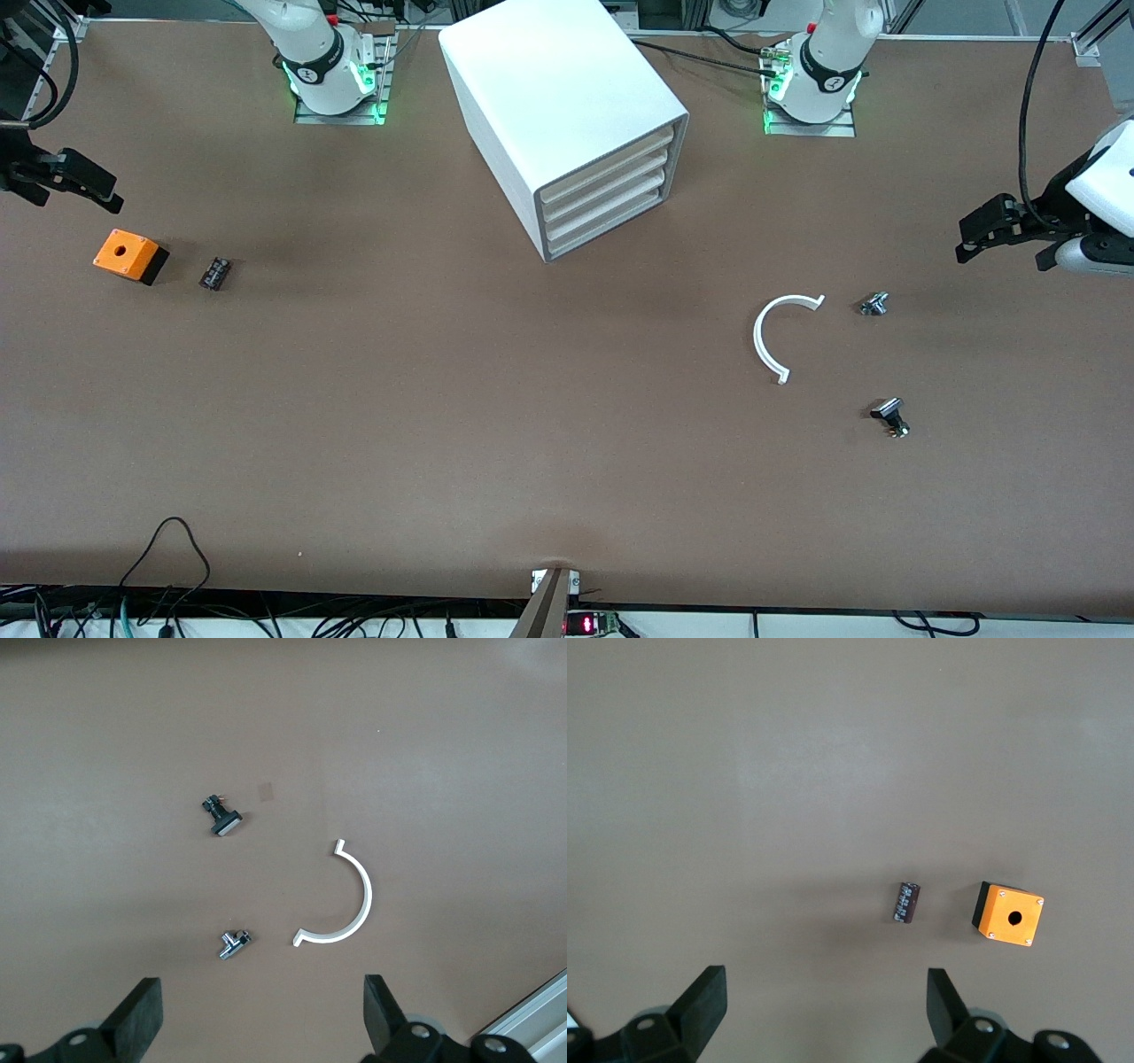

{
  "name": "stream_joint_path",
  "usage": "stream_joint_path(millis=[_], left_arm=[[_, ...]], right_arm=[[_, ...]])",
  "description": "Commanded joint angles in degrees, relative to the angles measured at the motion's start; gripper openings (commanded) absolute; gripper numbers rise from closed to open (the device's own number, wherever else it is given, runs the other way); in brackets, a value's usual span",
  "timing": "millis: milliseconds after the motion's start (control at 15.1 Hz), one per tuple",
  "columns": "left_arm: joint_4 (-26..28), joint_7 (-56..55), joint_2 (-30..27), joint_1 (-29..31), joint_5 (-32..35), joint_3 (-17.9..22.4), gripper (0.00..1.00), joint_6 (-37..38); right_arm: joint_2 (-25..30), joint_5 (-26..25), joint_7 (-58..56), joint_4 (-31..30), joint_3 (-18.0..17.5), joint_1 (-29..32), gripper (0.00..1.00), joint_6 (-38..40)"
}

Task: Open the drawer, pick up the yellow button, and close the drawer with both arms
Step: 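Move the left gripper toward the white drawer cabinet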

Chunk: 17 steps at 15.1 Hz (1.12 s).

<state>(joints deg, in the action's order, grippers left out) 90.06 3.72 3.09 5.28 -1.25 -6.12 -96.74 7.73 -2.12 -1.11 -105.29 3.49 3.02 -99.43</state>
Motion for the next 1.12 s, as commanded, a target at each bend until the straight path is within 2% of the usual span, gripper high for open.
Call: stream_joint_path(millis=[0, 1057], left_arm=[[-0.9, 2.0, 0.1, 0.2, 1.5, -0.5, 1.00, 1.3], [-1.8, 1.8, 2.3, -0.6, 1.6, -0.7, 1.00, 2.9]], right_arm=[[-0.6, 0.4, -0.9, 1.4, -0.1, 0.1, 1.00, 0.7], [-0.6, 0.7, -0.8, 1.5, -0.2, 0.1, 1.00, 0.3]])
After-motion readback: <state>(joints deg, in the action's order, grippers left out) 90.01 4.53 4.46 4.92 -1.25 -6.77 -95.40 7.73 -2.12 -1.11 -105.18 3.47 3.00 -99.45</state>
